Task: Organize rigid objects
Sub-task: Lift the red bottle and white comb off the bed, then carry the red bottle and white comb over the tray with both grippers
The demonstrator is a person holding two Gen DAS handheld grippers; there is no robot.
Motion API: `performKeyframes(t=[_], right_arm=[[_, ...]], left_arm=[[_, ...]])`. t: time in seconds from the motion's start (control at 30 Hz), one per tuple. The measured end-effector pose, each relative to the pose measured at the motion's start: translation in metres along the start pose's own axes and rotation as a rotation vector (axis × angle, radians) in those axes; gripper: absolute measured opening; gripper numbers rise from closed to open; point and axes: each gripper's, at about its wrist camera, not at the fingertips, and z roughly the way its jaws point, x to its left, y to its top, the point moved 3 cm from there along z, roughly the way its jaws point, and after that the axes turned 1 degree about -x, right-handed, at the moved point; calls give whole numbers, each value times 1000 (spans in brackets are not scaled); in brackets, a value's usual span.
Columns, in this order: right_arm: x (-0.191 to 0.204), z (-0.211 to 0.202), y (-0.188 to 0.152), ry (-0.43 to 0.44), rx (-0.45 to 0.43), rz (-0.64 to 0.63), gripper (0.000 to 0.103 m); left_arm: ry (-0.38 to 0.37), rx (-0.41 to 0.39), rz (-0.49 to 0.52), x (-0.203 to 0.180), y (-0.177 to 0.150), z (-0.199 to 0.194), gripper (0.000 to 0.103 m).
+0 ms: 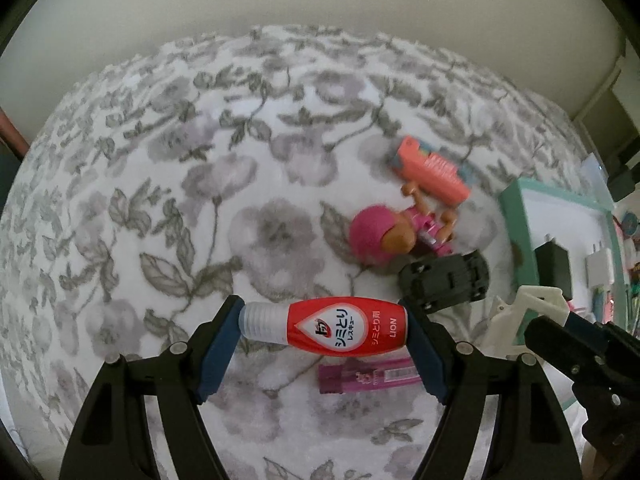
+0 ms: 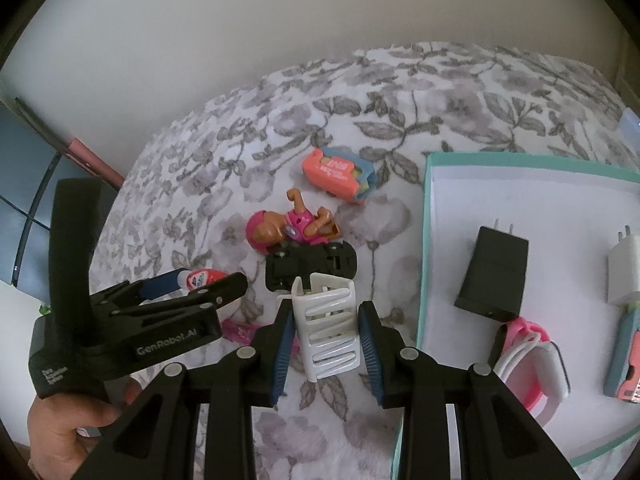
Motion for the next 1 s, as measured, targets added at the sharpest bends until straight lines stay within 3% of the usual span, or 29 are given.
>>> performKeyframes(t=[0.1,0.5,1.0], right_arm=[[0,-12,3,9,-29,5,34],[-10,-63,12,13,-144,24,34],[-73,-118,16,-58,-246,149,34]], left_arm=[[-21,-37,-9,8,0,-13,79],[-53,-172,13,-19,11,-62,79],[-81,-214,122,-86,6,-82,79]])
